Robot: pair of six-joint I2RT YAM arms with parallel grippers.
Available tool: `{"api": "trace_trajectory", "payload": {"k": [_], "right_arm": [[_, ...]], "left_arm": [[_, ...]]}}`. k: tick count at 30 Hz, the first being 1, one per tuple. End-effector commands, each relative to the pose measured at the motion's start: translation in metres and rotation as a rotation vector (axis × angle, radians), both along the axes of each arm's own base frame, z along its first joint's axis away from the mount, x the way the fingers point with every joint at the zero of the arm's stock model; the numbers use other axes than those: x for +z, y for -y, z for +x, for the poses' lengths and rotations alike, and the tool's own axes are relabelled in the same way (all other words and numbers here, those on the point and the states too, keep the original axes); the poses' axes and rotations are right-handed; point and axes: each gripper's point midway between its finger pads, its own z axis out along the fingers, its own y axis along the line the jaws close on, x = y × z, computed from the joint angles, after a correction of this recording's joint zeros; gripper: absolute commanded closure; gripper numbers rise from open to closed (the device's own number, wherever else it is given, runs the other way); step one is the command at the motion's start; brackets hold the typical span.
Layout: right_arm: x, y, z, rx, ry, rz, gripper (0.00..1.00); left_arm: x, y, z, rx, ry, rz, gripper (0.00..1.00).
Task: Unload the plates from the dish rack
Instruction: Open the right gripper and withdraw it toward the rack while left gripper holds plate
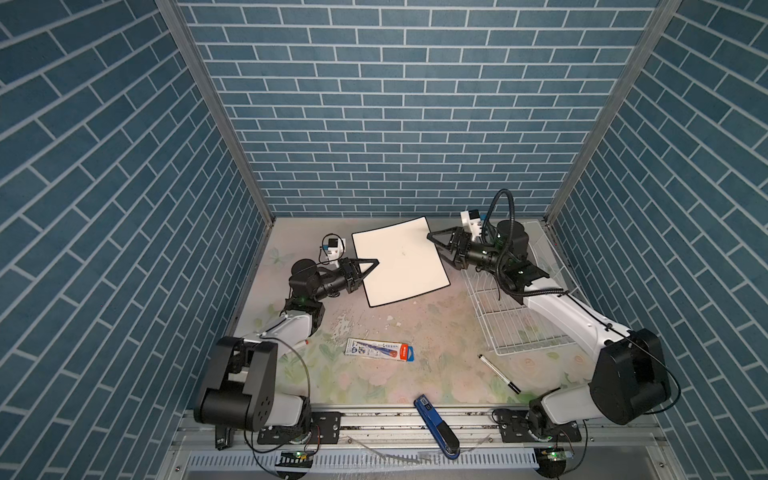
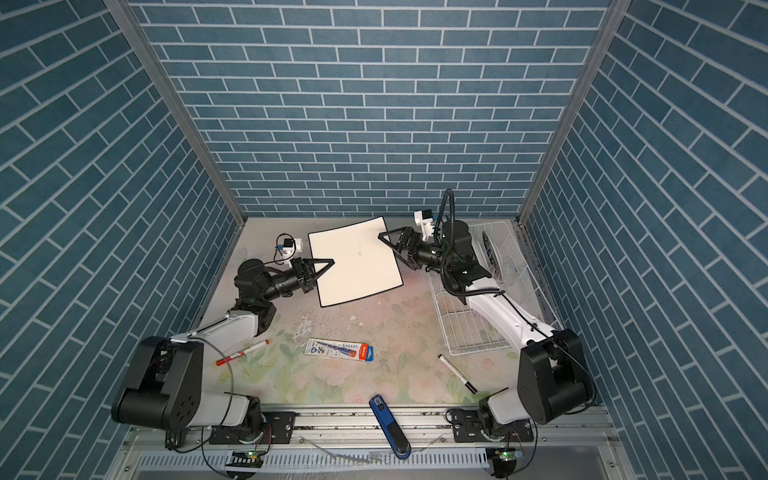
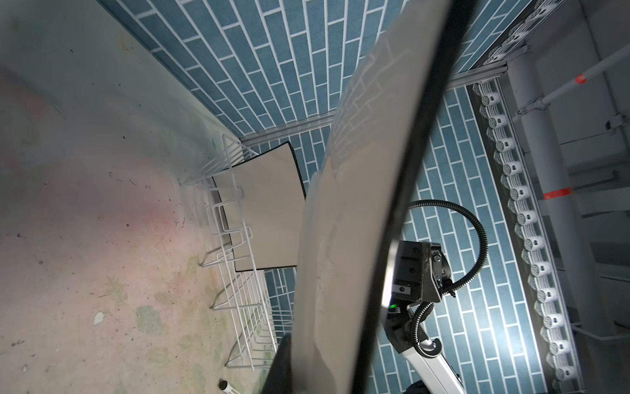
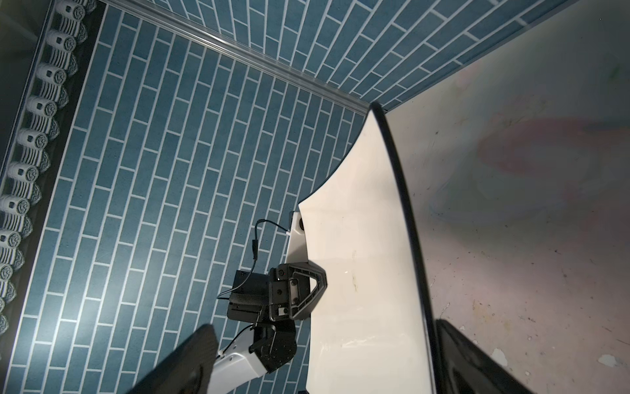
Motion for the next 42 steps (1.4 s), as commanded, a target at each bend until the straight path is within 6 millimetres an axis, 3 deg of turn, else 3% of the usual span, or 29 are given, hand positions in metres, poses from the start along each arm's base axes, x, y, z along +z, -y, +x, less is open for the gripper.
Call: {"api": "trace_trajectory", "payload": {"k": [1, 7, 10, 14, 25, 32, 37, 42], "right_arm": [[0.039, 0.023, 0.007, -0.071, 0.114, 0.004, 0.01], [0.045, 0.052, -0.008, -0.139, 0.151, -0.064, 0.01], [0.049, 0.060, -0.020, -0.147, 0.157, -0.070, 0.01], [0.048, 0.068, -0.032, -0.158, 0.164, -0.127, 0.01], [0.020, 0.086, -0.054, -0.206, 0.150, -0.214, 0.01], [0.001, 0.095, -0.060, -0.252, 0.119, -0.212, 0.02], [0.003, 0.103, -0.064, -0.292, 0.096, -0.245, 0.02], [0.011, 0.118, -0.070, -0.367, 0.091, -0.265, 0.02]], "left_arm": [[0.016, -0.007, 0.001, 0.059, 0.115, 0.105, 1.00], [0.009, -0.012, -0.005, 0.076, 0.115, 0.207, 1.00], [0.000, -0.013, -0.004, 0.077, 0.094, 0.252, 1.00], [0.004, -0.013, 0.002, 0.082, 0.093, 0.265, 1.00], [-0.003, -0.031, 0.023, 0.240, 0.015, 0.288, 1.00], [-0.012, -0.023, 0.027, 0.183, 0.005, 0.292, 1.00], [-0.022, -0.015, 0.032, 0.101, -0.004, 0.367, 1.00], [-0.018, -0.025, 0.042, 0.136, -0.001, 0.445, 1.00]]}}
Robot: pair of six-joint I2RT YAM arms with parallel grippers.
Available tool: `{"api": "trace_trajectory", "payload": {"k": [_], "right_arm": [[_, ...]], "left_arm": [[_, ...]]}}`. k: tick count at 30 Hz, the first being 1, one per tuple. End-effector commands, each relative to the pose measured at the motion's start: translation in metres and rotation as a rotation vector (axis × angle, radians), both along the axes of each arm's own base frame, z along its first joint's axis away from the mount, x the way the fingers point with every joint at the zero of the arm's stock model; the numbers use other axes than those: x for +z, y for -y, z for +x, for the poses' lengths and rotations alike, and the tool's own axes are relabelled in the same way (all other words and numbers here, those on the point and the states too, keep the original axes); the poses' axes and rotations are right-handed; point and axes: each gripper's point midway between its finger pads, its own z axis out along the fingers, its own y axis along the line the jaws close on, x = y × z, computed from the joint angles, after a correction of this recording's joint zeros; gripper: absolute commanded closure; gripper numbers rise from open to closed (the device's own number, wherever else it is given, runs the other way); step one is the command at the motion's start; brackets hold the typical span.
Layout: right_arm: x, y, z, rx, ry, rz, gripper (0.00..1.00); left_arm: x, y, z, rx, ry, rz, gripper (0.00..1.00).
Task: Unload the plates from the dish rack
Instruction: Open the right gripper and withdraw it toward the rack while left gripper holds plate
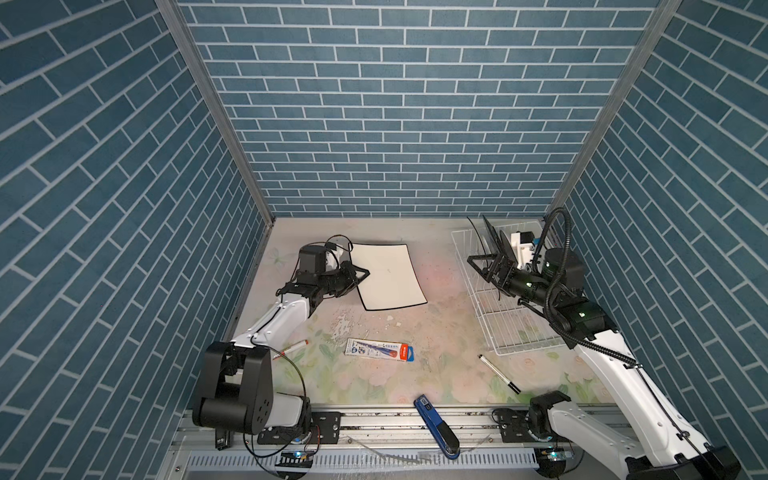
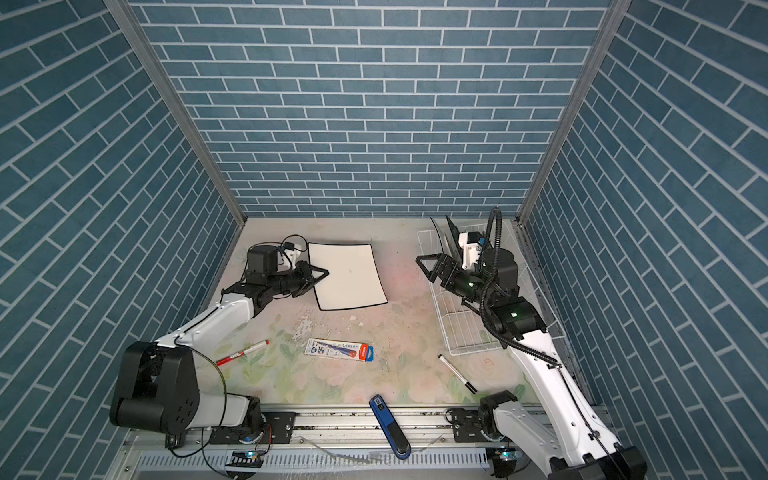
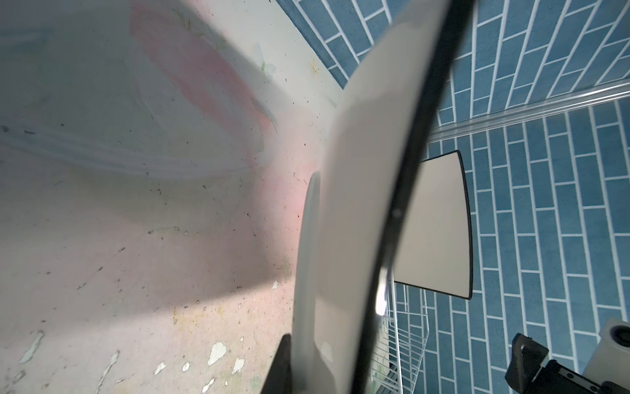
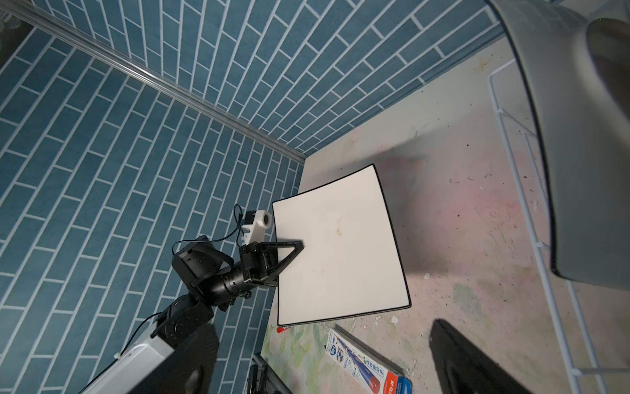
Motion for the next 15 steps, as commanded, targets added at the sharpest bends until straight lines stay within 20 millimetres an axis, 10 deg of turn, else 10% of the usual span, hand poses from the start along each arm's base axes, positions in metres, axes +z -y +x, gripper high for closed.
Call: {"api": "trace_trajectory", "payload": {"k": [1, 15], "right_arm": [[0.016, 0.015, -0.005, -0.077, 0.025, -0.017, 0.02], [0.026, 0.034, -0.016, -0.158, 0.061, -0.048, 0.02]], "left_arm": [[0.056, 0.002, 0.019, -0.036, 0.196, -0.016, 1.00], [0.050, -0.027, 0.081, 0.179, 0.226, -0.024, 1.00]]}}
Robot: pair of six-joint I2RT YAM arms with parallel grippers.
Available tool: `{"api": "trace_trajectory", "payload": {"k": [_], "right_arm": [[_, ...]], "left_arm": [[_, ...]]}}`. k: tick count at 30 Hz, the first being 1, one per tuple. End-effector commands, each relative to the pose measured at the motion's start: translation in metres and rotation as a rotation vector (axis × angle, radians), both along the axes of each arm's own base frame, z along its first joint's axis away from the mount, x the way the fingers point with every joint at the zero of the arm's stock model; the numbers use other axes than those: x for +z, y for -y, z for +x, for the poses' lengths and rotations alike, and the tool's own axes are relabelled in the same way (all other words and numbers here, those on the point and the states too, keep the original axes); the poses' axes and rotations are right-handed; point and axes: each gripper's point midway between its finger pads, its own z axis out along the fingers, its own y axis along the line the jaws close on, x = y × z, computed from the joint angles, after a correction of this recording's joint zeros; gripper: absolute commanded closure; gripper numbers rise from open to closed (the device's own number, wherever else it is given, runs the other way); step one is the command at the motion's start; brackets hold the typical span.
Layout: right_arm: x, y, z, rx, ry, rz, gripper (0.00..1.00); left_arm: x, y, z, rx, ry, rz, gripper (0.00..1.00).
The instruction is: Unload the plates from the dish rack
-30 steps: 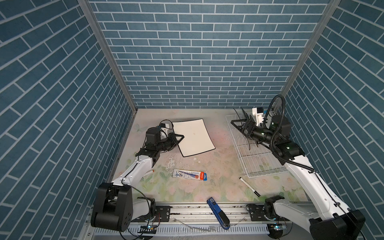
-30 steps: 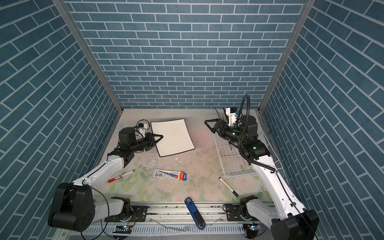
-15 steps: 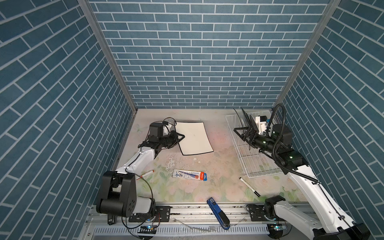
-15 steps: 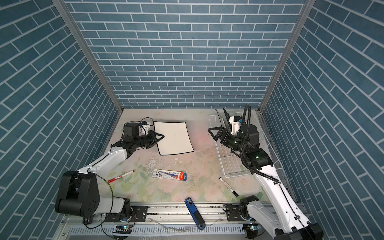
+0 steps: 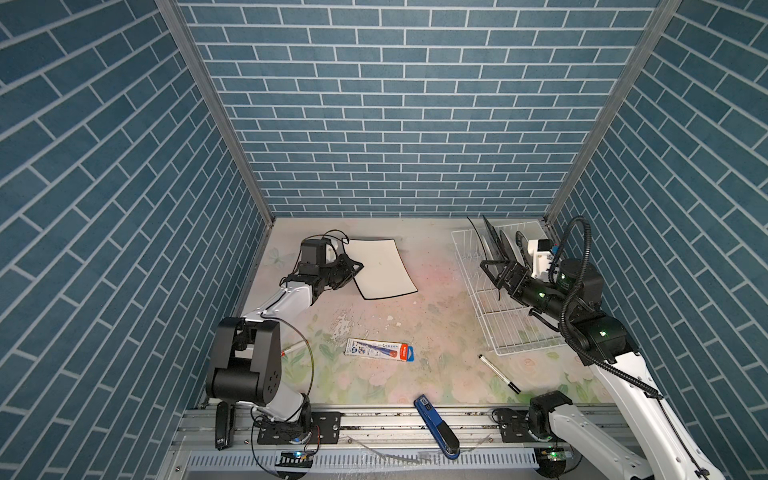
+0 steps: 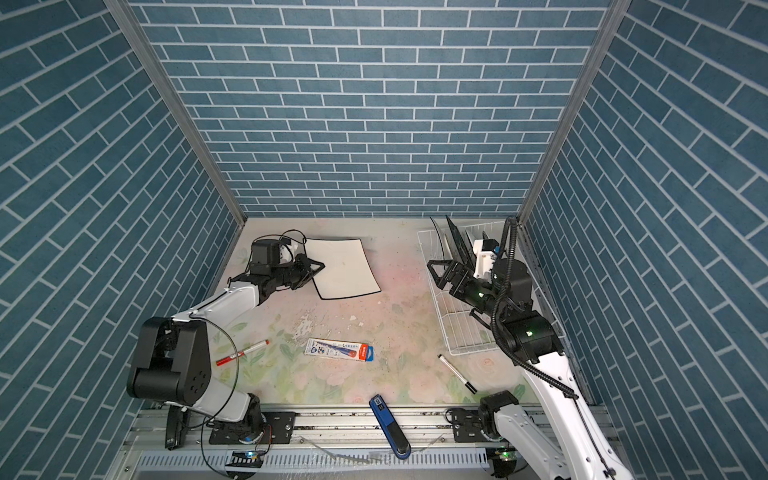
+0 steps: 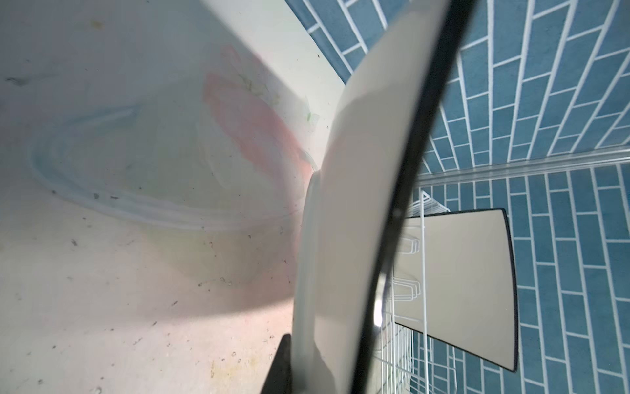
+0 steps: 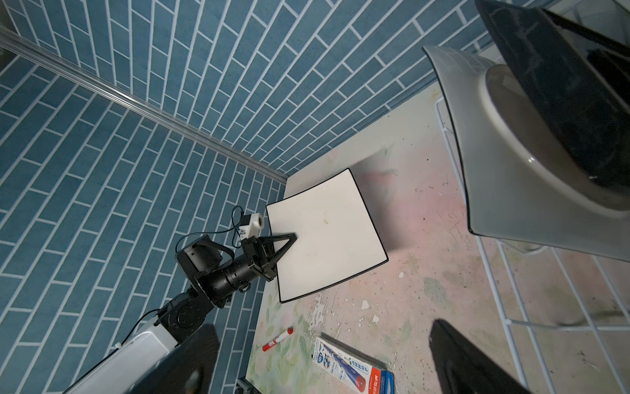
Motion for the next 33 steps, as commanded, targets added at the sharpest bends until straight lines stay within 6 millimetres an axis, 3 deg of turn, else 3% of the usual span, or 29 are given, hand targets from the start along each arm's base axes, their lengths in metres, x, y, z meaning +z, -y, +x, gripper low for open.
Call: {"api": "trace_trajectory", "payload": {"k": [1, 8, 20, 21, 26, 33], "right_arm": [[0.016, 0.008, 0.004, -0.052, 0.044, -0.002, 0.02], [0.002, -0.001, 0.015, -0.030, 0.038, 0.027, 0.02], [0.001, -0.013, 0.025, 0.015, 0.038, 0.062, 0.03], [0.001, -0.014, 0.026, 0.019, 0.034, 0.062, 0.03], [-0.003, -0.016, 0.028, 0.025, 0.022, 0.065, 0.03], [-0.001, -0.019, 0.029, 0.045, 0.015, 0.058, 0.03]], "left_arm": [[0.080, -0.004, 0.039, 0.046, 0.271, -0.066, 1.00], [0.071, -0.031, 0.046, 0.227, 0.270, -0.081, 1.00], [0.066, -0.096, 0.028, 0.537, 0.335, -0.150, 1.00], [0.056, -0.100, 0.025, 0.546, 0.312, -0.150, 1.00], [0.041, -0.116, 0.025, 0.600, 0.298, -0.218, 1.00], [0.031, -0.146, 0.020, 0.700, 0.315, -0.267, 1.00]]}}
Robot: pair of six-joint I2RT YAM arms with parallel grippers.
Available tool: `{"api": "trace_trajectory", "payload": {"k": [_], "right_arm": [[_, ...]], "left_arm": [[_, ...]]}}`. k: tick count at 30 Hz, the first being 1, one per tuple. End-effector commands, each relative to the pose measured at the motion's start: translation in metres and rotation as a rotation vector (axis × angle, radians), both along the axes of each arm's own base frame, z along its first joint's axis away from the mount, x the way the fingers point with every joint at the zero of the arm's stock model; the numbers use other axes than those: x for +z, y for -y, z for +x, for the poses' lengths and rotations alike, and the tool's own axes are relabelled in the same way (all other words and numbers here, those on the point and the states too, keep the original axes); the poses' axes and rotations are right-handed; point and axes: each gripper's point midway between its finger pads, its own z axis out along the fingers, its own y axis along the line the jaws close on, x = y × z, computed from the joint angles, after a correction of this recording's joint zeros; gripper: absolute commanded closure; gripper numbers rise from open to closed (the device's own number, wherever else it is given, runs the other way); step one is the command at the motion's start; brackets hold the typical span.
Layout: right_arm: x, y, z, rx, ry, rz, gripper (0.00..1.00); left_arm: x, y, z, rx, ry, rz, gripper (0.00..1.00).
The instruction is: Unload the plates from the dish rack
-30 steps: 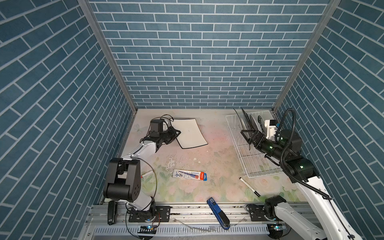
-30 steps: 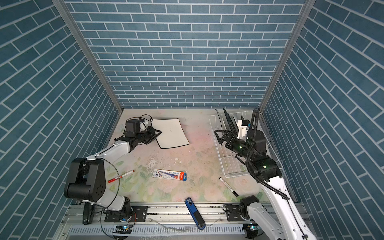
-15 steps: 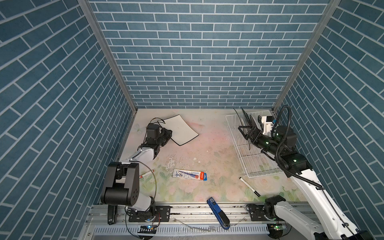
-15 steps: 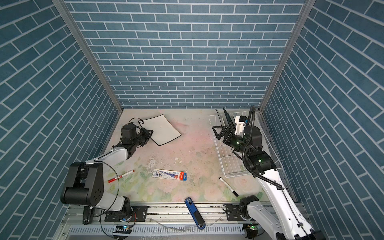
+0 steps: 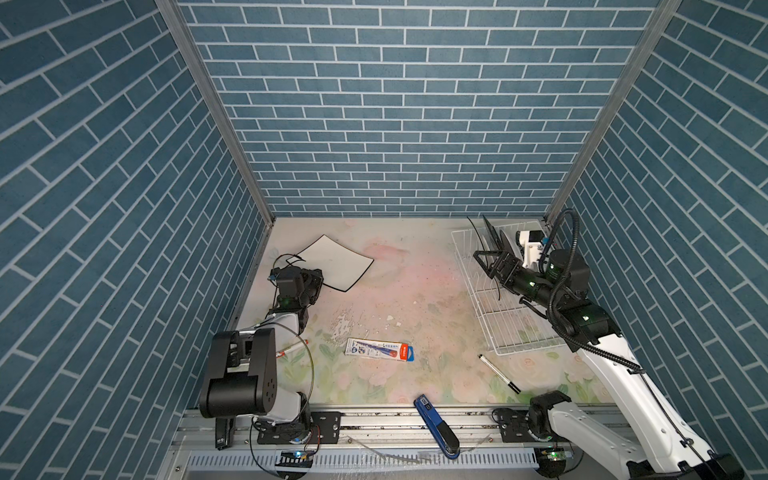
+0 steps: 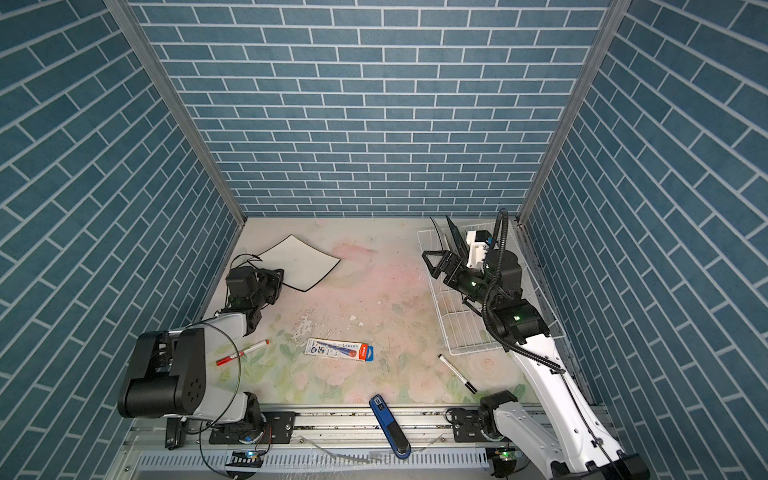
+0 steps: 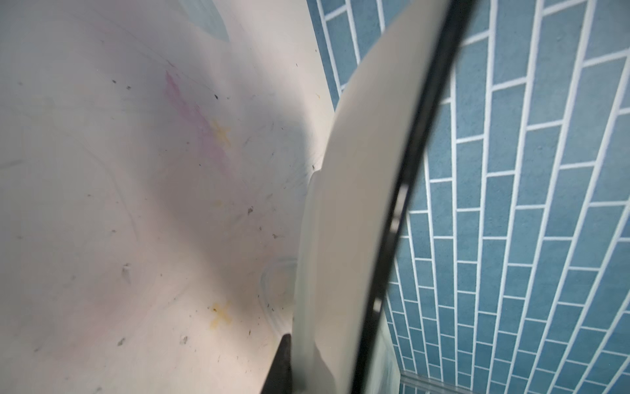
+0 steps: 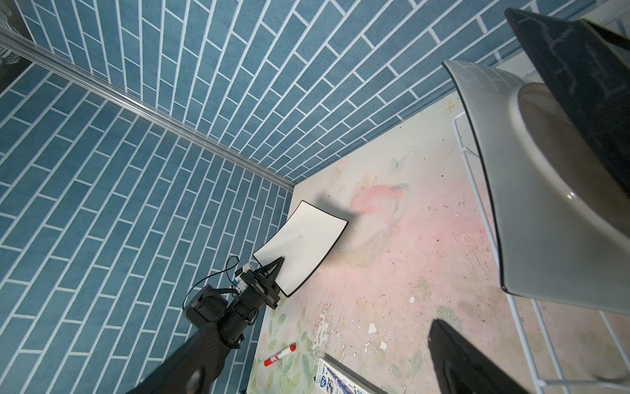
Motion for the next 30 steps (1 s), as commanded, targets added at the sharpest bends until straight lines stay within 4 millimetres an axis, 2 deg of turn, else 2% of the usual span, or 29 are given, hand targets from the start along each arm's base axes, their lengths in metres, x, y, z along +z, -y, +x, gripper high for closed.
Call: {"api": "trace_trajectory", "payload": {"k": [1, 7, 12, 18, 27, 30], "right_arm": [[0.001, -0.003, 0.000, 0.019, -0.010, 0.018, 0.03], [0.003, -0.005, 0.000, 0.034, -0.010, 0.004, 0.04], [-0.001, -0.006, 0.000, 0.039, -0.023, -0.002, 0.04], [-0.003, -0.007, 0.000, 0.049, -0.031, -0.015, 0.04], [0.002, -0.007, 0.003, 0.040, -0.025, -0.004, 0.04], [0.001, -0.009, 0.004, 0.048, -0.031, -0.005, 0.04]], "left_arm": [[0.067, -0.013, 0.020, 0.042, 0.269, -0.031, 1.00], [0.063, -0.047, 0.016, 0.150, 0.305, -0.073, 1.00], [0.058, -0.064, 0.016, 0.188, 0.308, -0.112, 1.00], [0.056, -0.068, 0.025, 0.175, 0.316, -0.121, 1.00], [0.058, -0.078, 0.027, 0.215, 0.354, -0.140, 1.00], [0.052, -0.081, 0.027, 0.232, 0.347, -0.148, 1.00]]}}
